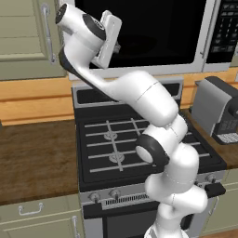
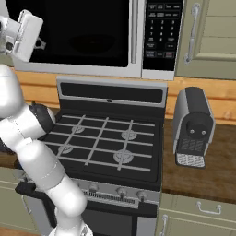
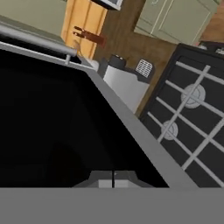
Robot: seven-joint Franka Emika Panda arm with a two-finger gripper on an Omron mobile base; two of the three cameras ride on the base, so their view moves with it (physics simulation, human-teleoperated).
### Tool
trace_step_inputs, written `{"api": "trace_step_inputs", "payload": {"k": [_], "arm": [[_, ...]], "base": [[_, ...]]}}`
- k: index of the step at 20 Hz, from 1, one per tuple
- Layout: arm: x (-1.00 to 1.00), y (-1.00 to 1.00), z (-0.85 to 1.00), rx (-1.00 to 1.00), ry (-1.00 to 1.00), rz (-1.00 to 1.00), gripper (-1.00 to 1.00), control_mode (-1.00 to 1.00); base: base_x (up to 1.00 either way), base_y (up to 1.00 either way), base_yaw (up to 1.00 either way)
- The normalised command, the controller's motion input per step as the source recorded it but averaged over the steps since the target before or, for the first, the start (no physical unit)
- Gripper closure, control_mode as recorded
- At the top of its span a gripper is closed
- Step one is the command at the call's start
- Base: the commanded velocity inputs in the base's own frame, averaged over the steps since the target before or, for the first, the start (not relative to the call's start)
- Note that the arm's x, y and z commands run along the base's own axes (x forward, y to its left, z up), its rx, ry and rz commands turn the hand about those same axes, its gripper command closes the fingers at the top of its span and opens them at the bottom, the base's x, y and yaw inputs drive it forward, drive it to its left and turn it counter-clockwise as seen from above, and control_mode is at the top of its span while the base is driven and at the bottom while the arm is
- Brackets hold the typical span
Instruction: Open the microwave, place the bowl with waffle inside the microwave, then close the microwave door and turn it on.
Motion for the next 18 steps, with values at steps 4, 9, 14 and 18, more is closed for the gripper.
{"api": "trace_step_inputs", "payload": {"k": [4, 9, 14, 18], "arm": [[-0.33, -1.00, -0.26, 0.41, -0.10, 0.17, 1.00, -1.00], [-1.00, -1.00, -1.00, 0.29, -0.15, 0.16, 1.00, -1.00], [-1.00, -1.00, -1.00, 0.33, -0.20, 0.12, 1.00, -1.00], [-1.00, -1.00, -1.00, 0.46, -0.45, 0.02, 1.00, -1.00]], "base": [[0.00, 0.00, 0.00], [0.00, 0.00, 0.00], [0.00, 0.00, 0.00], [0.00, 0.00, 0.00]]}}
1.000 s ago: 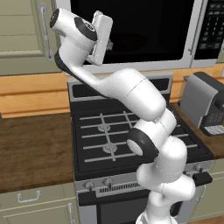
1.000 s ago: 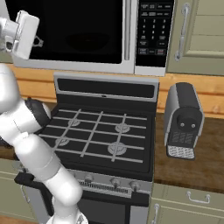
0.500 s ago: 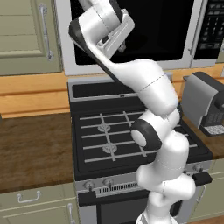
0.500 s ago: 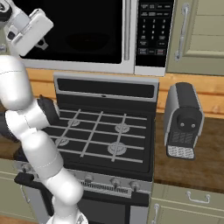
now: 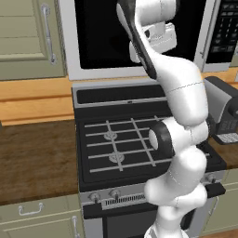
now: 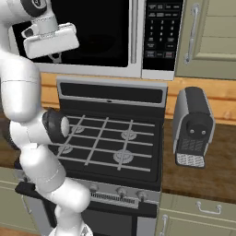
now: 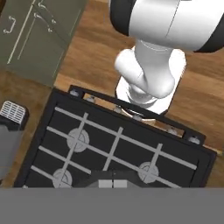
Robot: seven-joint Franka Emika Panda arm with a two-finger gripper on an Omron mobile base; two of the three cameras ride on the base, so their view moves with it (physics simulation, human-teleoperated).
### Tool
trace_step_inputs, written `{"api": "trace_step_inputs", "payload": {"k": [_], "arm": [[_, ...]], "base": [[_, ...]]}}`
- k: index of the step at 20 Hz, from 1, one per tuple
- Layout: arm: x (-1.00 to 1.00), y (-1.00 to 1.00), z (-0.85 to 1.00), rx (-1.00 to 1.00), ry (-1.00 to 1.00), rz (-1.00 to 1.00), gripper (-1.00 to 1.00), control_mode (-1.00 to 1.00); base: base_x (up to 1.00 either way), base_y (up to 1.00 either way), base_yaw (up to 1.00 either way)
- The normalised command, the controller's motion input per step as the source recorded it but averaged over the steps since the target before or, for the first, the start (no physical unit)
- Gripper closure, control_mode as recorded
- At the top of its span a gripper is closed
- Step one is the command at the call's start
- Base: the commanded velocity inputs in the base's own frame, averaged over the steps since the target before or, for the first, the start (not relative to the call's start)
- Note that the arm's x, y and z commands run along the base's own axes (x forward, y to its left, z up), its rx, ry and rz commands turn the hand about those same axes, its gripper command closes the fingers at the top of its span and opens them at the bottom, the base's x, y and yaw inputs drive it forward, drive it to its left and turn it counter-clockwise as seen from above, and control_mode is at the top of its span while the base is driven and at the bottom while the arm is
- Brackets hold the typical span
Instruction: Open the microwave, place the bowl with waffle inside the microwave, then close the microwave door and turn it on.
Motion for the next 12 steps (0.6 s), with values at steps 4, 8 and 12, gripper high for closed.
{"api": "trace_step_inputs", "payload": {"k": [4, 8, 12], "arm": [[-1.00, -1.00, -1.00, 0.55, -0.58, 0.00, 1.00, -1.00], [-1.00, -0.96, -0.75, 0.66, -0.71, 0.00, 1.00, -1.00], [-0.86, -0.84, 0.09, 0.61, -0.58, -0.01, 1.00, -1.00]], "base": [[0.00, 0.00, 0.00], [0.00, 0.00, 0.00], [0.00, 0.00, 0.00]]}}
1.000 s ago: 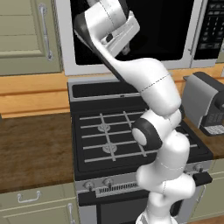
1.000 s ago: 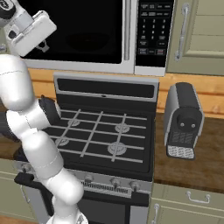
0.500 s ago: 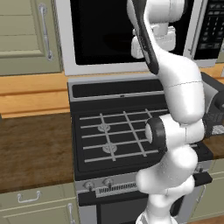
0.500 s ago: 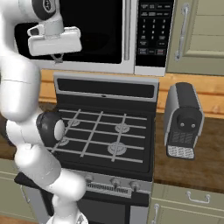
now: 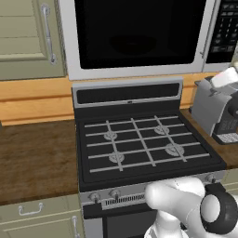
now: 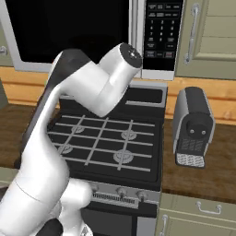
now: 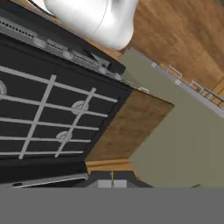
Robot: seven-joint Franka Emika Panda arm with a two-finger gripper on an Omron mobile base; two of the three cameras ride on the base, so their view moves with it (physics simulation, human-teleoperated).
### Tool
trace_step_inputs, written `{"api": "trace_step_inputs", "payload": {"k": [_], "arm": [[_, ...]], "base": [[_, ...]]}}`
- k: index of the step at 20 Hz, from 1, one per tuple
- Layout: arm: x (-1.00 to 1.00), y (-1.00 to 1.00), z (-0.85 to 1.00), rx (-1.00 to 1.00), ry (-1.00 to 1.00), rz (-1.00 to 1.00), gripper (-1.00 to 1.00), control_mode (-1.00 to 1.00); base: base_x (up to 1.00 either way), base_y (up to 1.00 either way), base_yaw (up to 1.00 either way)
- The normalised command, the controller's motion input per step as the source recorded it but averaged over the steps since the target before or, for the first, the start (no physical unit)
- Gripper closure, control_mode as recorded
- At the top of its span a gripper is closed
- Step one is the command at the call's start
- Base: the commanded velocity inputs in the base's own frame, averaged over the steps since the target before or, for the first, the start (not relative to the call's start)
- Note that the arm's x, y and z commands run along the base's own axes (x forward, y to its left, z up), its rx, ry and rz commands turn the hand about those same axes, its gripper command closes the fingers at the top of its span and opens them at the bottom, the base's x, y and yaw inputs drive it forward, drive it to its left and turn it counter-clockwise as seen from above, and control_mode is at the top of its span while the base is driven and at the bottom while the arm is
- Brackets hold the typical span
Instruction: Open the microwave, place the bowl with waffle inside the microwave, then close the microwave door and turn it on.
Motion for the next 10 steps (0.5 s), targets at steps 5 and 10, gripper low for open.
{"api": "trace_step_inputs", "payload": {"k": [5, 10], "arm": [[-0.09, -0.98, 0.49, 0.55, -0.36, -0.23, 1.00, -1.00], [0.18, -0.96, 0.36, 0.47, -0.02, -0.43, 1.00, -1.00]], "base": [[0.00, 0.00, 0.00], [0.00, 0.00, 0.00]]}}
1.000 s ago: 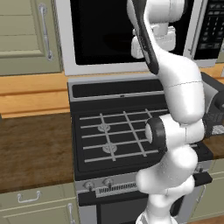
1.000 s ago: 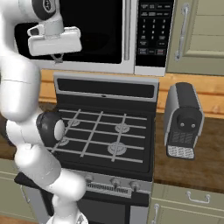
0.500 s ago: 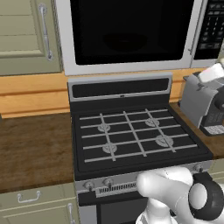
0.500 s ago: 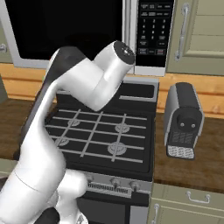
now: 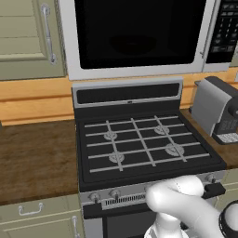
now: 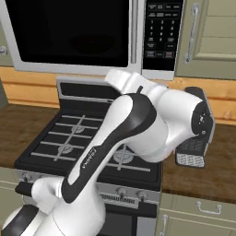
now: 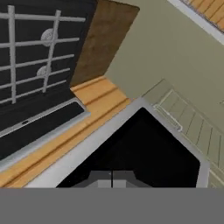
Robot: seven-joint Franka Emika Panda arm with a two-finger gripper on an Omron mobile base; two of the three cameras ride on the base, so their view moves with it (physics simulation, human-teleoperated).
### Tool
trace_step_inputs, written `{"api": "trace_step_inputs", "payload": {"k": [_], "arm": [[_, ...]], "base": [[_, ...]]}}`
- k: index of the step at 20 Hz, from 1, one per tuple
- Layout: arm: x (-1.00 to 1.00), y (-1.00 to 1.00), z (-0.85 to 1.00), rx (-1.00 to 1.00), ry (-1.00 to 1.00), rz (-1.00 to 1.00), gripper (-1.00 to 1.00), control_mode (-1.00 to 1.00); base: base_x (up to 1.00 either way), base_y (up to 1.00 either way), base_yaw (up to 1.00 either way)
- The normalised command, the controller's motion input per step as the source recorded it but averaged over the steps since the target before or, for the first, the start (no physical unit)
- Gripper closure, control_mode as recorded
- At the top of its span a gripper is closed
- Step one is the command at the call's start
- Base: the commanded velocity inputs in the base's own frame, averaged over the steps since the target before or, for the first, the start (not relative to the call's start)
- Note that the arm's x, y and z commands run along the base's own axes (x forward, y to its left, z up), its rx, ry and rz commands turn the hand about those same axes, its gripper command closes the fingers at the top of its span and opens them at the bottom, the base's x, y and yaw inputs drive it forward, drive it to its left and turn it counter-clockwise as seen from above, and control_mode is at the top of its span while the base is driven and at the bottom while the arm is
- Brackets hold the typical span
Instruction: Open the microwave, place the bowl with waffle inside the microwave, then close the microwave door and turn it on.
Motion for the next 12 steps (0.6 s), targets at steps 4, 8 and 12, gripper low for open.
{"api": "trace_step_inputs", "payload": {"k": [4, 8, 12], "arm": [[0.14, -0.36, 0.14, 0.27, 0.09, -0.54, 1.00, -1.00], [0.00, 0.00, 0.00, 0.21, -0.07, -0.74, 1.00, -1.00], [0.00, 0.00, 0.11, 0.16, -0.01, -0.42, 1.00, -1.00]], "base": [[0.00, 0.00, 0.00], [0.00, 0.00, 0.00], [0.00, 0.00, 0.00]]}}
